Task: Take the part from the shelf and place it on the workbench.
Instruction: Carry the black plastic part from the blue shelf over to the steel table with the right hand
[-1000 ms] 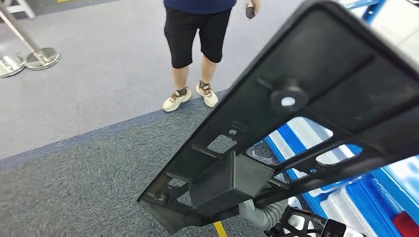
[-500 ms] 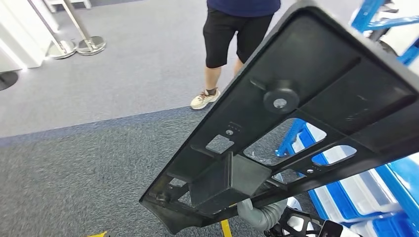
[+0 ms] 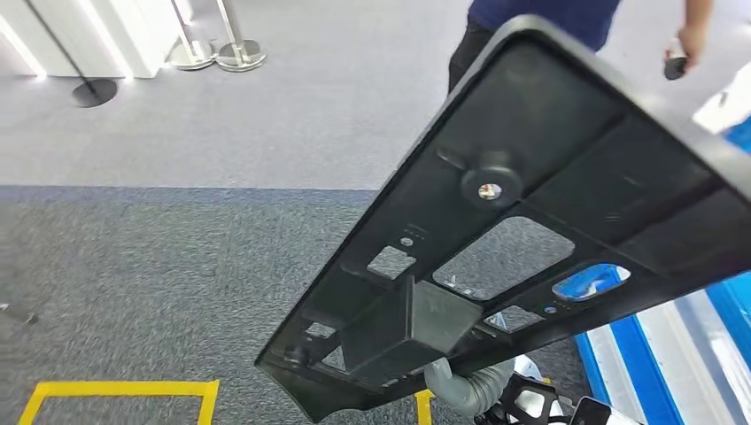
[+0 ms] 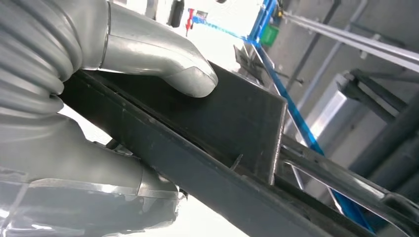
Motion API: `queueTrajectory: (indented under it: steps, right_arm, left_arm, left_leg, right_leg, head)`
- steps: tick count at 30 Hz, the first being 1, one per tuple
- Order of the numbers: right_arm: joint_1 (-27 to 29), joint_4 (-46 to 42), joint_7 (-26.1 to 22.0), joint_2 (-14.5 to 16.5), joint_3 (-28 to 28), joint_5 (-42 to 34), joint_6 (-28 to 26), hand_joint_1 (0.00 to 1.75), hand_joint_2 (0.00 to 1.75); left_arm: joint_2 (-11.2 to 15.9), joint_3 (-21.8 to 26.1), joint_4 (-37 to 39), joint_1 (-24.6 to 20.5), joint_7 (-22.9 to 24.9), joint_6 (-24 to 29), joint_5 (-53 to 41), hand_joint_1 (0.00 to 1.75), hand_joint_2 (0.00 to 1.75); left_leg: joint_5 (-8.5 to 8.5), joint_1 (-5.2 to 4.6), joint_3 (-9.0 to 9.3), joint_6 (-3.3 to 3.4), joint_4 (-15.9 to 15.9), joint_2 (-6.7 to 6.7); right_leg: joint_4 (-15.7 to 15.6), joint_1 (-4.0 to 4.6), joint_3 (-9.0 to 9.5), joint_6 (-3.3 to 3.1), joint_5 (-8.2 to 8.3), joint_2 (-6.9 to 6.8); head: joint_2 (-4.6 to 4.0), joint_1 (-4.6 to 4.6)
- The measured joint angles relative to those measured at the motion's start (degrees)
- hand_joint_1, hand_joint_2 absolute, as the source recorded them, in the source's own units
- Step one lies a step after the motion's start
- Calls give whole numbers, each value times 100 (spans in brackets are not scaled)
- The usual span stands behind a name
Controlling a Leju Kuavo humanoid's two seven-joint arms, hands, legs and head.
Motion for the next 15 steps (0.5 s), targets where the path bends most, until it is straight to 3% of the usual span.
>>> queueTrajectory:
  steps: [1, 2, 3, 5, 7, 9, 10, 12, 13, 15]
  right_arm:
    - [15, 4, 1, -14, -10, 0, -2, 175, 175]
    - [21, 6, 1, -22, -15, 0, -3, 175, 175]
    - [23, 7, 2, -27, -19, 0, -2, 175, 175]
    - [24, 5, 1, -35, -22, -1, 2, 175, 175]
    - [30, 7, 2, -44, -26, -2, 4, 175, 175]
    - [30, 10, 3, -50, -28, -6, 9, 175, 175]
    - [29, 14, 3, -51, -29, -7, 11, 175, 175]
    - [30, 21, 2, -51, -32, -11, 16, 175, 175]
    - [31, 30, 3, -51, -34, -12, 24, 175, 175]
    - [32, 56, 4, -51, -37, -14, 59, 175, 175]
  left_arm:
    - [39, 33, 0, 3, 5, 4, 7, 0, 175]
    - [71, 64, 0, 6, 10, 5, 8, 0, 175]
    - [95, 89, 0, 8, 14, 5, 9, 0, 175]
    - [116, 120, 0, 4, 22, 7, 12, 0, 175]
    - [129, 146, -1, 2, 44, 33, 32, 0, 175]
    - [152, 202, -1, 30, 78, 62, 66, 0, 175]
    - [167, 235, 0, 53, 96, 69, 85, 0, 175]
    - [204, 291, 0, 63, 120, 84, 110, 0, 175]
    - [216, 315, 0, 54, 131, 87, 119, 0, 175]
    - [230, 362, 0, 36, 146, 69, 129, 0, 175]
  left_leg:
    - [-2, -4, 5, -1, 3, -97]
    - [-5, -5, 16, -5, 7, -195]
    - [-12, -4, 28, -14, 15, -287]
    - [-41, -1, 12, -50, 60, -464]
    - [-68, 14, -51, -115, 102, -619]
    - [-74, 39, -88, -187, 106, -738]
    - [-100, 40, -105, -214, 143, -662]
    - [-309, 32, -261, -254, 502, -306]
    - [-485, 34, -426, -278, 835, -104]
    - [-767, 69, -784, -333, 1520, 54]
  right_leg:
    - [114, -4, -100, 3, 46, 20]
    - [-10, -10, -89, 1, 210, 36]
    - [-315, -15, 10, -7, 442, 78]
    - [-1109, -40, 288, -33, 857, 378]
    - [-1516, -44, 419, -52, 972, 585]
    - [-1583, -33, 453, -94, 963, 471]
    - [-1621, -34, 486, -130, 969, 398]
    - [-1694, -42, 553, -189, 983, 224]
    - [-1705, -28, 574, -207, 971, 129]
    - [-1704, -14, 591, -216, 941, -73]
  head:
    - [0, -1]
    - [0, -1]
    - [1, -1]
    - [1, 0]
    - [0, 0]
    - [1, 0]
    - [1, -1]
    - [0, -2]
    - [1, -2]
    - [1, -2]
